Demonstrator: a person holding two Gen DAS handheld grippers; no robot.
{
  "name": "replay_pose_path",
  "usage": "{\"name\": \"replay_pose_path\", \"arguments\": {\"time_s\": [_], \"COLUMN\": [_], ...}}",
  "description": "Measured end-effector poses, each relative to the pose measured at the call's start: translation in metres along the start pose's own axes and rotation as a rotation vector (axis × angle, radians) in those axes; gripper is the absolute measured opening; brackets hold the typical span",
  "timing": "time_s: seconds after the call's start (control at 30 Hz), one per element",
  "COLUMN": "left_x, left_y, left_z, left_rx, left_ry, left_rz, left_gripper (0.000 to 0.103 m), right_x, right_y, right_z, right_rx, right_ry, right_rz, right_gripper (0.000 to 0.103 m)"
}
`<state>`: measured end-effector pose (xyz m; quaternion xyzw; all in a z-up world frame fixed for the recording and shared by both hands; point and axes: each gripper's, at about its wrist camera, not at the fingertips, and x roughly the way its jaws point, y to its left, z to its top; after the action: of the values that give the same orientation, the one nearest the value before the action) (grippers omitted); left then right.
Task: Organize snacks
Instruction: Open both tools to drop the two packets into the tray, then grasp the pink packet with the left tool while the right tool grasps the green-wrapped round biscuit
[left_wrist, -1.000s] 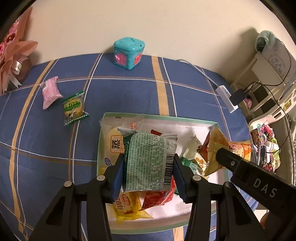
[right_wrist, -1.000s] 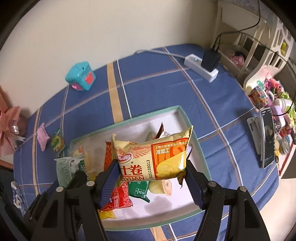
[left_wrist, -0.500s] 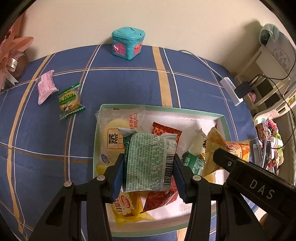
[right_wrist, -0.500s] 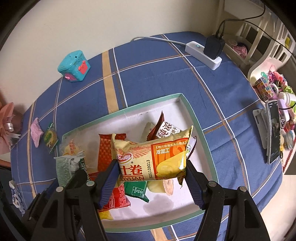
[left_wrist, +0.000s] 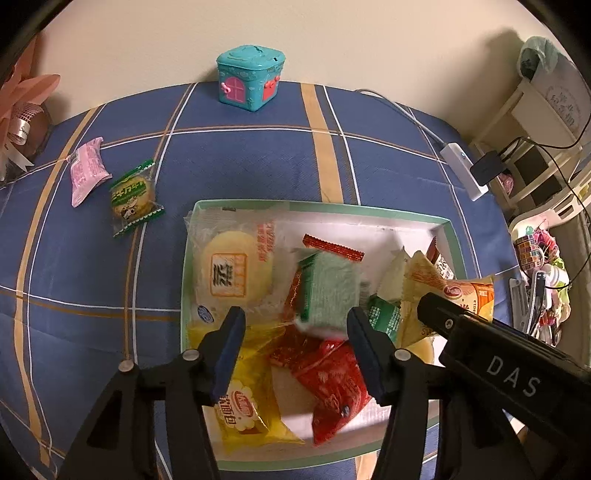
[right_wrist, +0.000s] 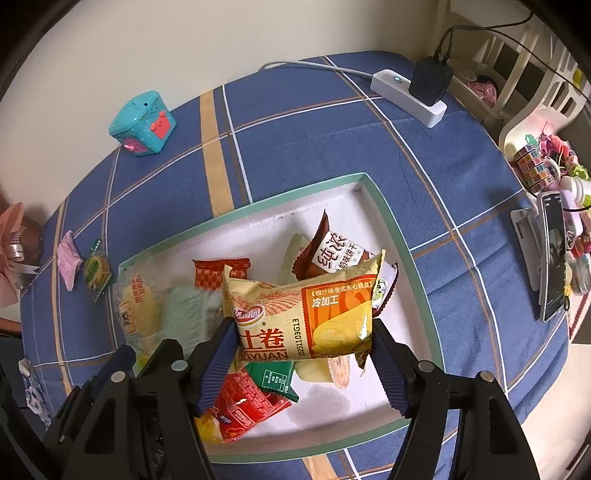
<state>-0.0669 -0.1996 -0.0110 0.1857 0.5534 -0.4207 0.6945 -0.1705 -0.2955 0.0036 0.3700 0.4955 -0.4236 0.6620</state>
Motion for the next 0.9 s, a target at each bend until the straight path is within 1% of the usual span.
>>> {"name": "replay_pose_path", "arguments": {"time_s": [0.03,0.13,0.37,0.43,0.53,0.63,0.67,0.7,0.73,0.77,0.83,0.9], "left_x": [0.000,-0.003,-0.009,-0.009,-0.012,-0.021,-0.025,-0.028,-0.031,-0.034,-0.038,-0.039], "left_y": [0.000,-0.001,0.003,0.012,0.033,0.059,0.066,0.076,0.083,0.091,0.106,0.119], "left_z": [0.000,0.001,0.003,0.005,0.007,0.010,0.011,0.011,0.011,0.012,0.012,0.013], "left_rx": [0.001,0.007,0.004,-0.015,-0.069,-0.132,-0.153,-0.176,-0.193,-0.213,-0.244,-0.270], "left_ry": [0.001,-0.002,-0.017,-0.016,-0.021,-0.050,-0.062,-0.076,-0.088,-0.103,-0.117,-0.123], "left_rz": [0.002,0.010,0.010,0.027,0.041,0.062,0.075,0.091,0.106,0.124,0.146,0.157], "left_gripper": [0.062,0.063,0.064,0.064,0.064,0.064,0.066,0.080,0.092,0.094,0.094,0.094], "right_x": [0.000,0.000,-0.008,-0.008,-0.009,-0.009,-0.009,-0.009,-0.009,-0.010,-0.011,-0.013], "right_y": [0.000,0.000,0.000,0.001,0.004,0.007,0.009,0.012,0.016,0.020,0.029,0.039], "right_z": [0.000,0.001,0.002,0.003,0.003,0.002,0.001,0.001,0.000,-0.001,-0.002,-0.004], "right_rx": [-0.001,0.003,0.000,-0.001,-0.005,-0.008,-0.015,-0.023,-0.030,-0.040,-0.060,-0.082], "right_ry": [0.000,0.002,-0.019,-0.022,-0.025,-0.027,-0.028,-0.029,-0.032,-0.036,-0.045,-0.057], "right_rz": [-0.001,-0.003,-0.004,-0.001,-0.006,-0.005,-0.007,-0.010,-0.013,-0.017,-0.017,-0.013], "right_gripper": [0.074,0.076,0.080,0.080,0.080,0.080,0.080,0.082,0.088,0.095,0.101,0.101]}}
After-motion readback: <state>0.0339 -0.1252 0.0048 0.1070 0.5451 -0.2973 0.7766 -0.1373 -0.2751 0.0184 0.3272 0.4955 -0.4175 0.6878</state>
